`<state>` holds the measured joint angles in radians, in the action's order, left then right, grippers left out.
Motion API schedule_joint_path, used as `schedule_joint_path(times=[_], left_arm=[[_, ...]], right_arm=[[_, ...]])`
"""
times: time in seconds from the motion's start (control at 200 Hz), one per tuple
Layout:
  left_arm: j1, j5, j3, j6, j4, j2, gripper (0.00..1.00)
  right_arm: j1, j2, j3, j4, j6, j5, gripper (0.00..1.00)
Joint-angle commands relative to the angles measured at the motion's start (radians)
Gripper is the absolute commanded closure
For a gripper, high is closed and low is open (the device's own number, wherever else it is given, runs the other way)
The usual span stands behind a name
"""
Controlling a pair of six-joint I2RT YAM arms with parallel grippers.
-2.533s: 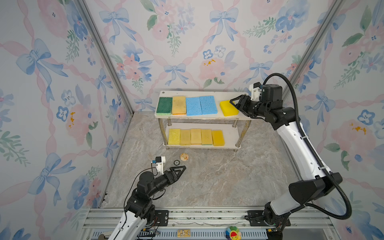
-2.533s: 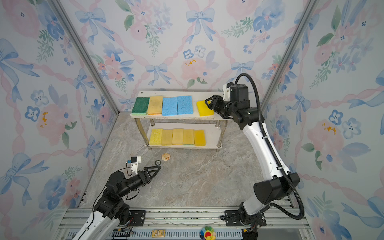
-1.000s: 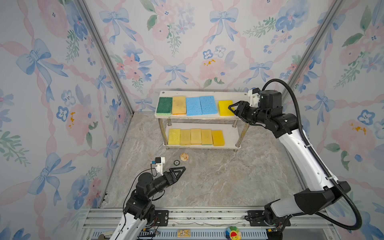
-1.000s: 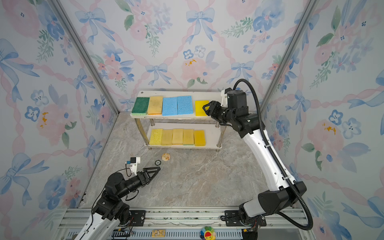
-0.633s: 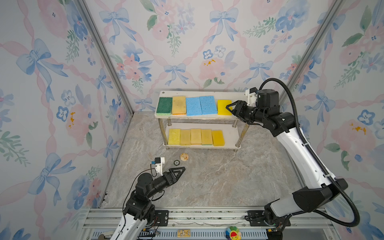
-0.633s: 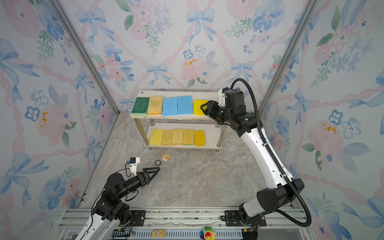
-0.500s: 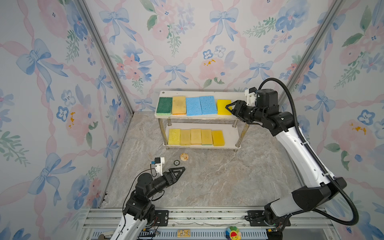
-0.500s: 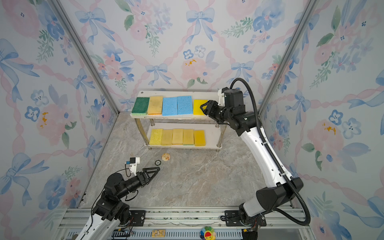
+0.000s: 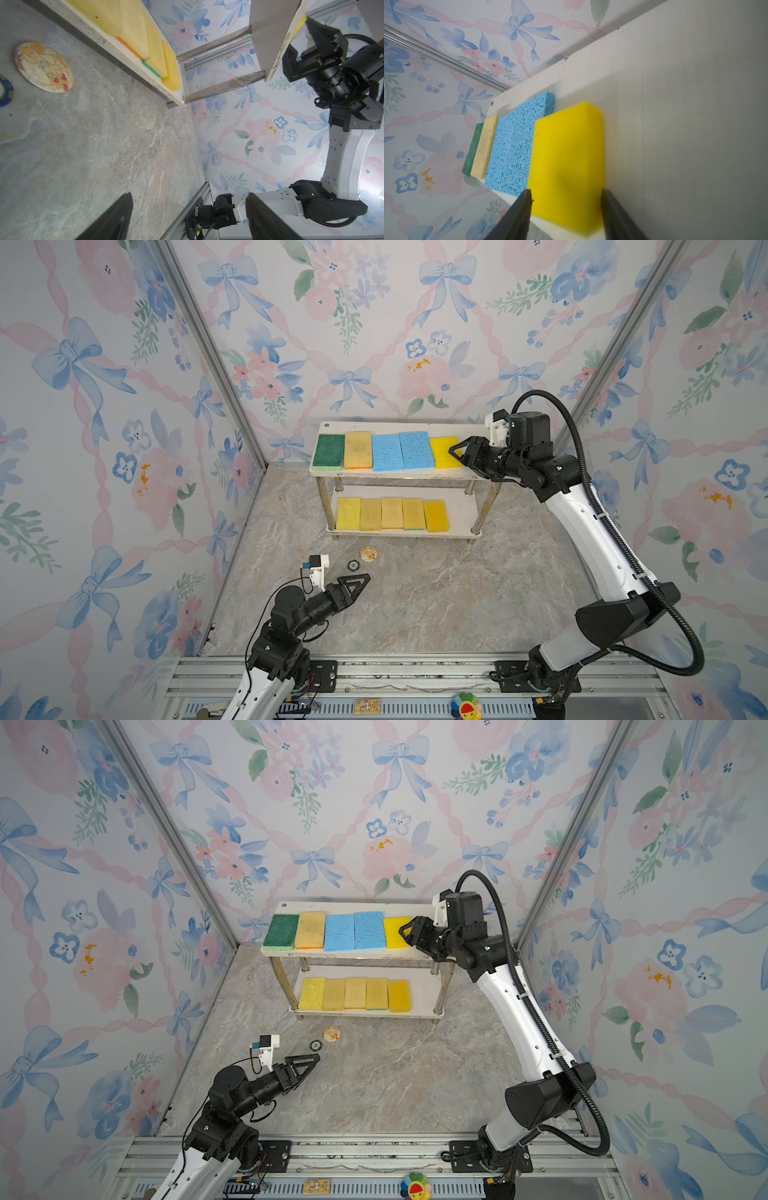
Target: Place and organize the cleaning sponges onto the shelf
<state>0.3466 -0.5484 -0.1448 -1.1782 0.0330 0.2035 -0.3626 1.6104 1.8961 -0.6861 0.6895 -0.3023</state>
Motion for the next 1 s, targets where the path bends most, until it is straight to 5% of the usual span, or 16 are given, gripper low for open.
schedule_joint_path(times=[0.0, 0.995], left_arm=[[-0.006, -0.016, 0.01, 0.014, 0.008, -0.01, 0.13], [-0.009, -0.014, -0.031, 0.017, 0.007, 0.005, 0.13]], right_arm=[[-0.003, 0.015, 0.027, -0.02, -0.018, -0.029, 0.44], [0.02, -0.172, -0.053, -0.08, -0.03, -0.019, 0.3]])
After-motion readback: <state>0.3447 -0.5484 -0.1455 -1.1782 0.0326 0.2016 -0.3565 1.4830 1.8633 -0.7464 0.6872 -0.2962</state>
